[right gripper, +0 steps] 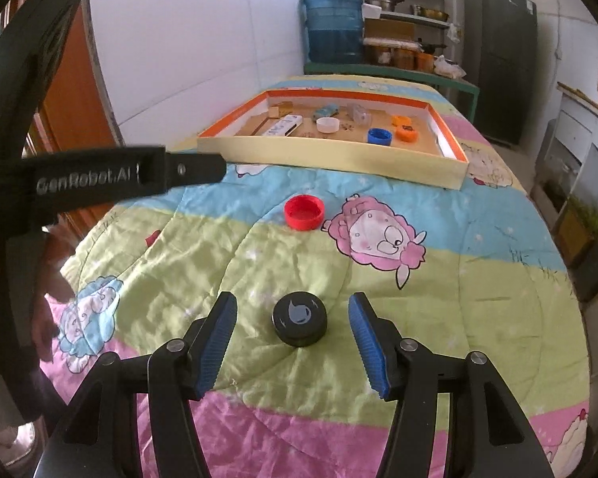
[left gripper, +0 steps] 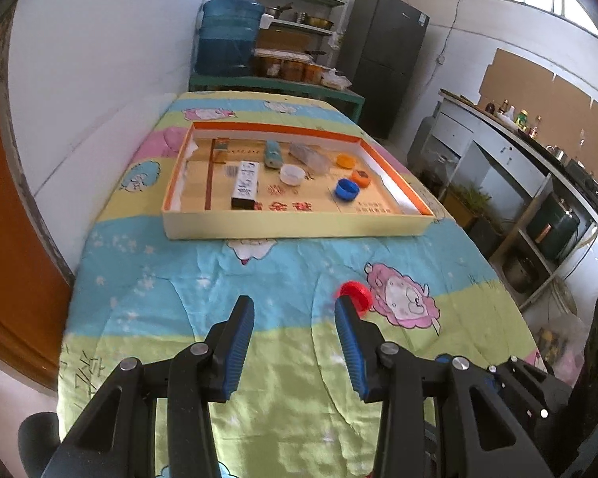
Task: Organize rigid objects
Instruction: 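Grasp the black cap with the right tool while the left grasps the red cap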
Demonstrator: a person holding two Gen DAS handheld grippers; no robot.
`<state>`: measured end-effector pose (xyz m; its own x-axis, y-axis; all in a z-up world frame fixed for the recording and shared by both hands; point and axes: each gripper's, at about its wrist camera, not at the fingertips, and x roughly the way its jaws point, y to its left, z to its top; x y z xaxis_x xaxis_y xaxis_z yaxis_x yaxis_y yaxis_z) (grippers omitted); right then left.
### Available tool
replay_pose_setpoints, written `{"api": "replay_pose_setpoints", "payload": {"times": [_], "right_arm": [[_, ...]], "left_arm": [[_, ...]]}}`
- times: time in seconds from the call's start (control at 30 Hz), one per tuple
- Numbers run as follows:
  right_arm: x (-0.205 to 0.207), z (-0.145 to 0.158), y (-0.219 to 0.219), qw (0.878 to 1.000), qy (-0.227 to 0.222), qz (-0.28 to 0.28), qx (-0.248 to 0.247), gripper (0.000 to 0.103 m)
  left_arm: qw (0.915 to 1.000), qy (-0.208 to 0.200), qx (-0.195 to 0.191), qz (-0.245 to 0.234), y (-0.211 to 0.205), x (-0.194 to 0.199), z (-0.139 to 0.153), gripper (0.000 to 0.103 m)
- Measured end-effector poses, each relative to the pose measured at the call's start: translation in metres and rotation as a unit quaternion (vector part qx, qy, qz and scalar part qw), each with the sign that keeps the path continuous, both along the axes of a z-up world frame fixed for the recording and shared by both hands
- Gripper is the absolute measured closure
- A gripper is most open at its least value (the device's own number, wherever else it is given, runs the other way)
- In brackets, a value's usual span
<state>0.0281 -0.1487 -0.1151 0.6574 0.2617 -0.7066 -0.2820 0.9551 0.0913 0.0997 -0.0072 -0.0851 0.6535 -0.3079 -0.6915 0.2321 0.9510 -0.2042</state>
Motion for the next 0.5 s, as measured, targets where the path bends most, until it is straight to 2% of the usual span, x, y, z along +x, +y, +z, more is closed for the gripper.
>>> {"api": "replay_pose_setpoints", "payload": {"times": [0.2,0.4,0.5], "right_arm": [[0.002,-0.004,0.000,1.000,0.000,0.001,-0.001,0.044],[0.003,-0.009,0.005,1.000,0.000,0.009,-0.020,0.073],[0.003,-0.010,0.005,1.000,-0.003,0.013,-0.027,0.073]], "left_arm": [[0.9999,0.007,0.002,-0.009,-0.004,-0.001,-0.006,0.061],[0.9996,0.014,0.005,-0.024,-0.014,0.003,-0.009,0.061],[0.9991,0.022,0.003,-0.036,-0.021,0.007,-0.012,0.061]]}}
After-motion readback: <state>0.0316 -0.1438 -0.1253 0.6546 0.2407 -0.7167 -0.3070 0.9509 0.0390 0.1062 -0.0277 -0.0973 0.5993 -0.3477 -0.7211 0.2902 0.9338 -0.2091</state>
